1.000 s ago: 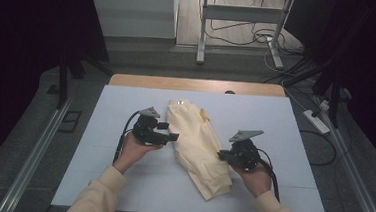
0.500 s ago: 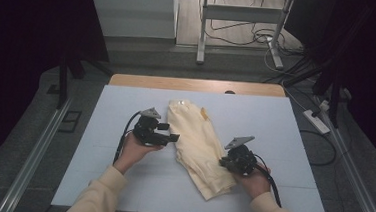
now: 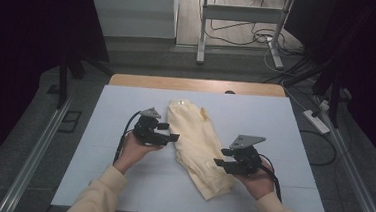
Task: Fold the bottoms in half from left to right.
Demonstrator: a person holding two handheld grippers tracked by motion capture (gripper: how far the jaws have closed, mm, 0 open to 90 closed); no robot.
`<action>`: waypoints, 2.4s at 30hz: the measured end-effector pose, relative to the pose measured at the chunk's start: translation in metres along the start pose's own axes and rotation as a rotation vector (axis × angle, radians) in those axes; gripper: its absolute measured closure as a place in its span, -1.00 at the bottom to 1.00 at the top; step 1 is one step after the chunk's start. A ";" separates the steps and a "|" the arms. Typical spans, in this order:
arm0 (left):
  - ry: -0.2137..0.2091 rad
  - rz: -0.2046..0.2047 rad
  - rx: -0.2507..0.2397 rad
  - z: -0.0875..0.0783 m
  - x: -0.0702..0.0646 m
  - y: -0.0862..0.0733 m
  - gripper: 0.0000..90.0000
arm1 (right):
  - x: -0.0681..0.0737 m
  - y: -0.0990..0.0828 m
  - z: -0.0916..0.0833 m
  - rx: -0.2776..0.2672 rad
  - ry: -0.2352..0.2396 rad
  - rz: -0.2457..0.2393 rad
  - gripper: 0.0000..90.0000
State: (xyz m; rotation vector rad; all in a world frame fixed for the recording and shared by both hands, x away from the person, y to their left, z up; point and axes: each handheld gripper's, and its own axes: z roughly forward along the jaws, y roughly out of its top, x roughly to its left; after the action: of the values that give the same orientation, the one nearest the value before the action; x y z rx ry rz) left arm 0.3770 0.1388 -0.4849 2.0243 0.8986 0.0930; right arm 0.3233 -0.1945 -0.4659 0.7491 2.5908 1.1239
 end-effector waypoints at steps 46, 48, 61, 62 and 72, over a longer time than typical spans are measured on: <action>-0.001 -0.001 0.001 0.000 0.000 0.000 -0.37 | 0.053 0.008 0.030 0.164 0.194 -0.111 0.74; -0.001 -0.002 0.001 0.000 0.000 0.000 -0.37 | 0.054 0.007 0.033 0.174 0.195 -0.118 0.70; 0.000 0.001 -0.002 -0.001 0.000 0.000 -0.37 | 0.029 0.008 0.012 0.047 0.098 -0.039 -0.09; 0.000 -0.001 -0.001 -0.001 0.000 -0.001 -0.37 | 0.024 0.006 0.010 0.045 0.082 -0.030 -0.09; -0.001 0.001 0.001 0.000 0.000 -0.001 -0.38 | -0.004 -0.009 0.009 0.085 -0.002 0.051 -0.16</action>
State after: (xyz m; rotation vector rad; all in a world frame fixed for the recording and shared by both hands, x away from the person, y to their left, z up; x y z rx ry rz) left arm 0.3762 0.1390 -0.4849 2.0254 0.8969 0.0924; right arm 0.3274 -0.1963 -0.4790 0.8386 2.6462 1.0313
